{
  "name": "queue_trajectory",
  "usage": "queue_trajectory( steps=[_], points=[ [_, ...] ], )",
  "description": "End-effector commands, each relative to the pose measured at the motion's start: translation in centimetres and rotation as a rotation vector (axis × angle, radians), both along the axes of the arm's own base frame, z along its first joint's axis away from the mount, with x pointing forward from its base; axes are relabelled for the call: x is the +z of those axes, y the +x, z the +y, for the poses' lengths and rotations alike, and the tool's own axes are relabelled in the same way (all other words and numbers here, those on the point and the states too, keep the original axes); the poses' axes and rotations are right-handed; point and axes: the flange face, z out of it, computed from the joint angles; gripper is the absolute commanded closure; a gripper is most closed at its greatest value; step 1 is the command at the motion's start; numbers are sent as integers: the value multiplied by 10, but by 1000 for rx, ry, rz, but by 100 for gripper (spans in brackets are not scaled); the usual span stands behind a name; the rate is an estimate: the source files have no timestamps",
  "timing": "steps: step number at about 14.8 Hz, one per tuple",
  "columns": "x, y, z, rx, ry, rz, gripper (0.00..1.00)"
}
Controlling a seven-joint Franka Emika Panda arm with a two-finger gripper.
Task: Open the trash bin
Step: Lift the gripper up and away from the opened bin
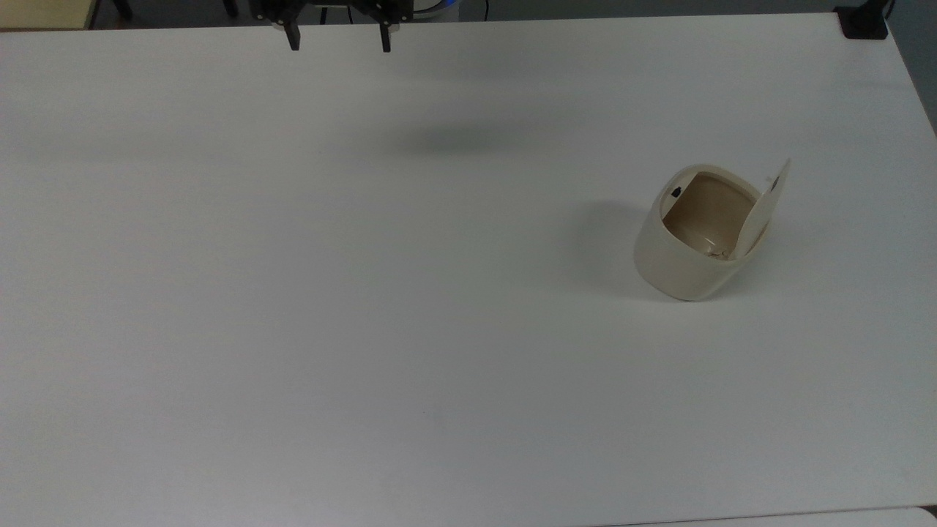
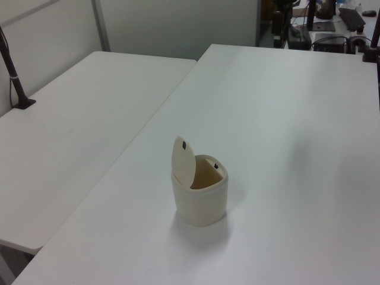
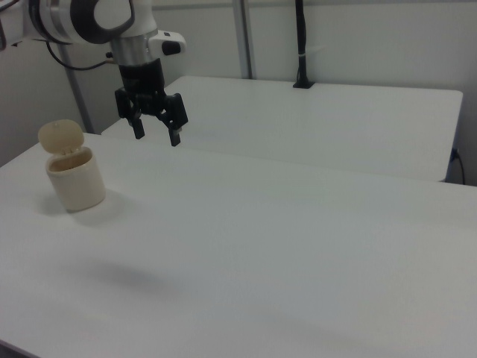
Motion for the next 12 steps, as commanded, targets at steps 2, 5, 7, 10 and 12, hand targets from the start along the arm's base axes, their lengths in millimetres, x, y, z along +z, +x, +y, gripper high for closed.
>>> queue_trajectory(
  steps=[2,5,7,10,12],
  points=[
    [3,-9,-13,-39,-9,-6,0],
    [6,-12,-30,-68,-10,-4,0],
    [12,-16,-37,-77,-8,-12,0],
    [12,-16,-39,-91,-9,-15,0],
    [12,-16,-39,-93,-9,-17,0]
  ],
)
